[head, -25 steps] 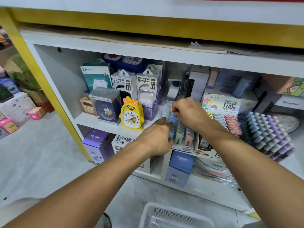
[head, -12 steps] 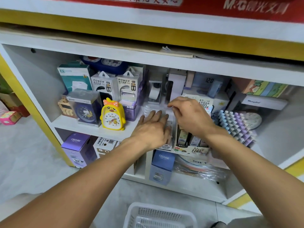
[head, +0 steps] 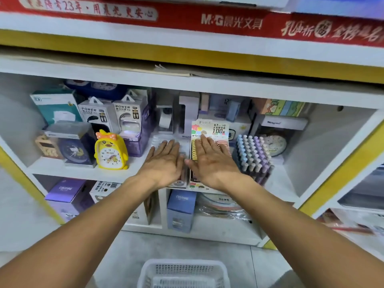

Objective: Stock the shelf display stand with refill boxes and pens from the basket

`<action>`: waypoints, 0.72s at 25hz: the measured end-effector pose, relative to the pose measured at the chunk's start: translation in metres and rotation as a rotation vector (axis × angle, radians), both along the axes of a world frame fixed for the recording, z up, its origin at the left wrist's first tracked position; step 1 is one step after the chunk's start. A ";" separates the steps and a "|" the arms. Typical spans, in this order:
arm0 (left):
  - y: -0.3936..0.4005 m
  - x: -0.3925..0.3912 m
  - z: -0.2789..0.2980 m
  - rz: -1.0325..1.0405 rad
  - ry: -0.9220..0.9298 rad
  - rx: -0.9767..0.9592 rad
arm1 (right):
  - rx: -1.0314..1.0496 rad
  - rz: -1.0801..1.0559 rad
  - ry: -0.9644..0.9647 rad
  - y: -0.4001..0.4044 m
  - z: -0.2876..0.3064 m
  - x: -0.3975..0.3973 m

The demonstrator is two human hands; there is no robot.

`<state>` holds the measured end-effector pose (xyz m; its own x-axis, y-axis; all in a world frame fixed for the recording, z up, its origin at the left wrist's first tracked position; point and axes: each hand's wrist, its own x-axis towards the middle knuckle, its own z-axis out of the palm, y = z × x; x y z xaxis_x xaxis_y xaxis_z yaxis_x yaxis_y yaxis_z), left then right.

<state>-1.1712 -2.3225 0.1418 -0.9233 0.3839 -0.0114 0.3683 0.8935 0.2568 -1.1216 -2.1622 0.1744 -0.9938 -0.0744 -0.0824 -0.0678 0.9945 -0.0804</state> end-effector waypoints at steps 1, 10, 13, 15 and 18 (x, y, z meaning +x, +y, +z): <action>0.006 0.003 0.007 0.013 0.057 0.048 | -0.045 0.010 0.039 0.004 0.006 0.000; 0.079 0.026 0.022 -0.184 0.163 -0.011 | -0.009 -0.193 0.184 0.086 0.026 0.039; 0.087 0.024 0.012 -0.188 0.126 -0.096 | 0.021 -0.193 0.089 0.095 0.013 0.043; 0.087 0.024 0.006 -0.173 0.121 -0.120 | 0.035 -0.185 0.105 0.092 0.007 0.043; 0.089 0.028 0.021 -0.168 0.121 -0.089 | 0.020 -0.180 0.117 0.094 0.019 0.050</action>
